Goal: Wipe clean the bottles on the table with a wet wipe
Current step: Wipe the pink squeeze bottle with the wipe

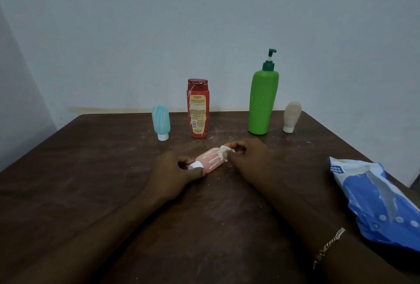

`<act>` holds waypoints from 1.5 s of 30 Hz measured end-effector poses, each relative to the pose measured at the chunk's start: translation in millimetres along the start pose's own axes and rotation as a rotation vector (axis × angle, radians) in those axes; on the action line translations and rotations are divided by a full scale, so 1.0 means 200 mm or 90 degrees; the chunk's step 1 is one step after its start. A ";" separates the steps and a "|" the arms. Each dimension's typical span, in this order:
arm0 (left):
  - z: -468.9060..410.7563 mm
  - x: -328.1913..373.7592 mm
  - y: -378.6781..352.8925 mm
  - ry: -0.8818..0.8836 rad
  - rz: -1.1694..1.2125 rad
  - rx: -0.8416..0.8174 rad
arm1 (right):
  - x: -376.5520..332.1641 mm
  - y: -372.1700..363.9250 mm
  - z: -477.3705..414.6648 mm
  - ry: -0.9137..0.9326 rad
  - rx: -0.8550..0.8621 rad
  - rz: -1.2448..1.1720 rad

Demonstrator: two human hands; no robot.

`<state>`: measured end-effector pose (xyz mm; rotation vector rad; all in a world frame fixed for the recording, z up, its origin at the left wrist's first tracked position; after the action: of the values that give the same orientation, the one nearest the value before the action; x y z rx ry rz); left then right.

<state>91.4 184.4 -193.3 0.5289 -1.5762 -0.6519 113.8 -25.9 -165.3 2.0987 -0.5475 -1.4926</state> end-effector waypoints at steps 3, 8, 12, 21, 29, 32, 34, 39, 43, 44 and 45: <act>-0.01 0.00 0.00 -0.005 0.019 -0.001 | -0.05 -0.06 0.02 -0.004 -0.028 0.080; 0.00 0.01 -0.01 -0.027 0.045 -0.022 | -0.19 -0.14 0.07 0.094 -0.057 0.104; -0.02 0.01 -0.01 -0.033 0.021 -0.035 | -0.06 -0.08 0.02 0.008 -0.077 0.105; -0.03 0.03 -0.01 -0.048 0.006 -0.059 | -0.22 -0.21 0.07 0.088 -0.175 0.112; -0.05 0.02 -0.02 -0.031 -0.023 -0.076 | -0.07 -0.06 0.01 -0.002 -0.114 0.083; -0.06 0.01 -0.03 -0.034 -0.024 -0.083 | -0.20 -0.19 0.06 0.069 -0.190 0.098; -0.05 0.02 -0.03 -0.045 -0.034 -0.081 | -0.21 -0.21 0.05 0.076 -0.179 0.104; -0.04 0.03 -0.03 -0.058 -0.058 -0.057 | 0.00 -0.02 -0.01 -0.045 -0.081 0.081; -0.03 0.04 -0.03 -0.072 -0.058 -0.030 | -0.06 -0.04 0.01 -0.028 -0.083 0.088; -0.03 0.04 -0.02 -0.077 -0.057 -0.024 | -0.11 -0.08 0.02 0.001 -0.093 0.095; -0.03 0.05 -0.02 -0.084 -0.057 -0.022 | -0.15 -0.11 0.03 0.030 -0.101 0.100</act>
<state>95.2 174.0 -189.5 0.5423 -1.6689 -0.7951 99.4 8.0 -157.6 1.9178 -0.5436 -1.3504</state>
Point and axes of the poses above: each hand's wrist, its own z-axis away from the middle knuckle, its own y-axis out of the back of the hand, x = y × z, the point moved 10 cm from there along -z, towards the middle knuckle, and after that the axes turned 11 degrees about -x, right-handed, at the moved point
